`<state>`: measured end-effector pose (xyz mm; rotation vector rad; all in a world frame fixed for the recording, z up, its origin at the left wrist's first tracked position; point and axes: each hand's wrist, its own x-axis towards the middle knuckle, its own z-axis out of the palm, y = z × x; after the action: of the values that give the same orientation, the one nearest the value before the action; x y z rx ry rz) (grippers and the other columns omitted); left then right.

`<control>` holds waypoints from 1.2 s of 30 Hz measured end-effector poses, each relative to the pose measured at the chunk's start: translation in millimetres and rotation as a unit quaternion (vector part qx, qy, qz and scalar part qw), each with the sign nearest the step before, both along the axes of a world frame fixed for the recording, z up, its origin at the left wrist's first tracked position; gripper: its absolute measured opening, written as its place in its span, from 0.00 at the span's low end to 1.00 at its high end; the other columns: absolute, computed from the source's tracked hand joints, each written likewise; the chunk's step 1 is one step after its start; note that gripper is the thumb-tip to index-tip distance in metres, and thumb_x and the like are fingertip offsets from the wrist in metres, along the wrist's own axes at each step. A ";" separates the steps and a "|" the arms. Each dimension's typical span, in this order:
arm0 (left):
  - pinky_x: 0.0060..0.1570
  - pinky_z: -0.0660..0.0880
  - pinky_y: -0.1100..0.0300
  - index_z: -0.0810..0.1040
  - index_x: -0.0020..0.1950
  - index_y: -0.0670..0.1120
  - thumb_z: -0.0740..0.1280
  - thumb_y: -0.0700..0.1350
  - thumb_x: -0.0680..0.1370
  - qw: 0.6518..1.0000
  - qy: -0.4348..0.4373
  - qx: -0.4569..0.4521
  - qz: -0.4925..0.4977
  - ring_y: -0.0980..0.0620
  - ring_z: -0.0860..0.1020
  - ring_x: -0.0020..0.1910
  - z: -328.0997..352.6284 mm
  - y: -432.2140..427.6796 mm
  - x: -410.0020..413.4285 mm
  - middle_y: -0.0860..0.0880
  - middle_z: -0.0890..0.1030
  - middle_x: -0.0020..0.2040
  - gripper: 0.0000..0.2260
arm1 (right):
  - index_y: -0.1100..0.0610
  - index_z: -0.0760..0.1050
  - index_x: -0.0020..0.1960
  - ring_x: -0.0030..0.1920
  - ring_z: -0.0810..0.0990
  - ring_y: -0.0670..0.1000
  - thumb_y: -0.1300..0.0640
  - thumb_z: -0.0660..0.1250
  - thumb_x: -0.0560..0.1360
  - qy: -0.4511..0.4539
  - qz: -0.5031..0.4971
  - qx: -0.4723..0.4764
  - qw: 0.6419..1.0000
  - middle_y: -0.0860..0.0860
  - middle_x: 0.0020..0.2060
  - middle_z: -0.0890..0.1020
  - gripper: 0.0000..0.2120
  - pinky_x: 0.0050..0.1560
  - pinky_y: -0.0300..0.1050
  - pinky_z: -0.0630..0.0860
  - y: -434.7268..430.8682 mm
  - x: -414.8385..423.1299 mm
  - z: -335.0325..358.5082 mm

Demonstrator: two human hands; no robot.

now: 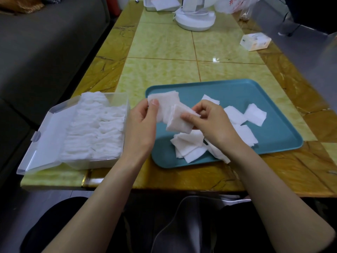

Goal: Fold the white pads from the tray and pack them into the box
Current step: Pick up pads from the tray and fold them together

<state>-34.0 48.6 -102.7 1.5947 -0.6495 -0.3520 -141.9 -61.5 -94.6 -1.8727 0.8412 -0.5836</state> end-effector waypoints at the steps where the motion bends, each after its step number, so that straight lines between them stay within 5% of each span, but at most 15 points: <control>1: 0.40 0.66 0.58 0.78 0.48 0.37 0.58 0.46 0.82 1.000 -0.005 0.002 0.014 0.57 0.70 0.38 -1.0 0.1 2.2 0.49 0.75 0.39 0.14 | 0.51 0.71 0.38 0.37 0.78 0.48 0.53 0.72 0.71 0.005 -0.007 -0.029 1.000 0.48 0.34 0.79 0.10 0.38 0.37 0.74 -2.4 -1.7 1.5; 6: 0.40 0.68 0.54 0.78 0.47 0.38 0.59 0.49 0.79 0.998 -0.034 0.048 -0.014 0.55 0.71 0.38 -6.1 -0.9 3.6 0.42 0.78 0.39 0.16 | 0.53 0.73 0.41 0.36 0.78 0.43 0.61 0.70 0.73 -0.071 0.080 0.054 0.993 0.48 0.36 0.79 0.06 0.42 0.37 0.76 -8.9 -7.8 17.4; 9: 0.42 0.73 0.50 0.80 0.50 0.39 0.60 0.45 0.80 0.994 -0.030 0.067 -0.083 0.52 0.75 0.42 -5.6 -1.2 0.7 0.37 0.81 0.46 0.12 | 0.54 0.74 0.43 0.40 0.78 0.45 0.61 0.70 0.72 -0.043 0.123 0.016 0.991 0.46 0.38 0.79 0.05 0.45 0.40 0.77 -7.0 -5.5 14.2; 11: 0.41 0.70 0.54 0.79 0.50 0.37 0.59 0.44 0.79 0.990 -0.042 0.069 -0.119 0.52 0.74 0.41 -3.6 -0.5 -2.4 0.36 0.80 0.45 0.13 | 0.53 0.75 0.43 0.42 0.79 0.49 0.58 0.71 0.72 -0.016 0.101 -0.032 0.994 0.45 0.39 0.80 0.05 0.47 0.42 0.76 -6.6 -4.5 7.6; 15: 0.38 0.65 0.55 0.76 0.42 0.36 0.59 0.42 0.80 0.987 -0.051 0.080 -0.126 0.52 0.69 0.36 -2.3 -0.8 -3.8 0.41 0.74 0.35 0.13 | 0.52 0.74 0.44 0.38 0.75 0.43 0.55 0.72 0.71 -0.010 0.053 -0.080 0.995 0.44 0.37 0.78 0.06 0.40 0.29 0.71 -8.5 -5.5 5.1; 20: 0.53 0.73 0.43 0.78 0.51 0.35 0.55 0.57 0.79 0.989 -0.027 0.067 -0.128 0.40 0.78 0.50 1.4 2.2 -5.6 0.37 0.81 0.49 0.25 | 0.47 0.72 0.41 0.35 0.76 0.40 0.55 0.73 0.70 -0.029 0.033 -0.055 0.998 0.43 0.36 0.77 0.09 0.39 0.29 0.72 -6.0 -4.9 4.4; 24: 0.43 0.70 0.49 0.75 0.48 0.32 0.56 0.55 0.77 0.990 -0.045 0.063 -0.121 0.45 0.73 0.40 3.7 3.4 -5.2 0.33 0.78 0.45 0.24 | 0.47 0.71 0.40 0.34 0.75 0.38 0.56 0.74 0.68 -0.041 0.026 -0.059 0.997 0.41 0.35 0.76 0.12 0.40 0.29 0.72 -5.4 -4.7 5.1; 29: 0.48 0.73 0.41 0.76 0.50 0.33 0.55 0.54 0.77 0.995 -0.021 0.066 -0.071 0.48 0.74 0.42 3.0 1.4 -2.8 0.33 0.78 0.48 0.24 | 0.49 0.72 0.40 0.38 0.77 0.42 0.58 0.75 0.68 -0.048 -0.002 -0.051 0.998 0.45 0.36 0.78 0.11 0.43 0.35 0.75 -9.6 -5.8 6.3; 34: 0.43 0.71 0.43 0.76 0.48 0.34 0.54 0.52 0.79 0.995 -0.059 0.081 -0.027 0.48 0.73 0.39 2.4 -0.4 0.2 0.34 0.79 0.45 0.22 | 0.54 0.74 0.42 0.36 0.78 0.43 0.64 0.71 0.70 -0.123 0.050 0.104 0.986 0.50 0.35 0.78 0.08 0.39 0.33 0.77 -5.9 -6.2 16.8; 36: 0.45 0.72 0.42 0.77 0.49 0.34 0.55 0.50 0.80 0.994 -0.064 0.080 -0.042 0.44 0.76 0.42 2.1 -1.0 -1.8 0.36 0.80 0.46 0.20 | 0.53 0.74 0.43 0.35 0.77 0.44 0.63 0.72 0.70 -0.112 0.051 0.098 0.988 0.49 0.35 0.78 0.09 0.39 0.33 0.77 -2.0 -2.9 13.6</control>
<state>-35.9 47.7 -100.6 1.7576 -0.8043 -0.3738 -144.8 -63.5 -81.1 -1.6265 0.6271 -0.6124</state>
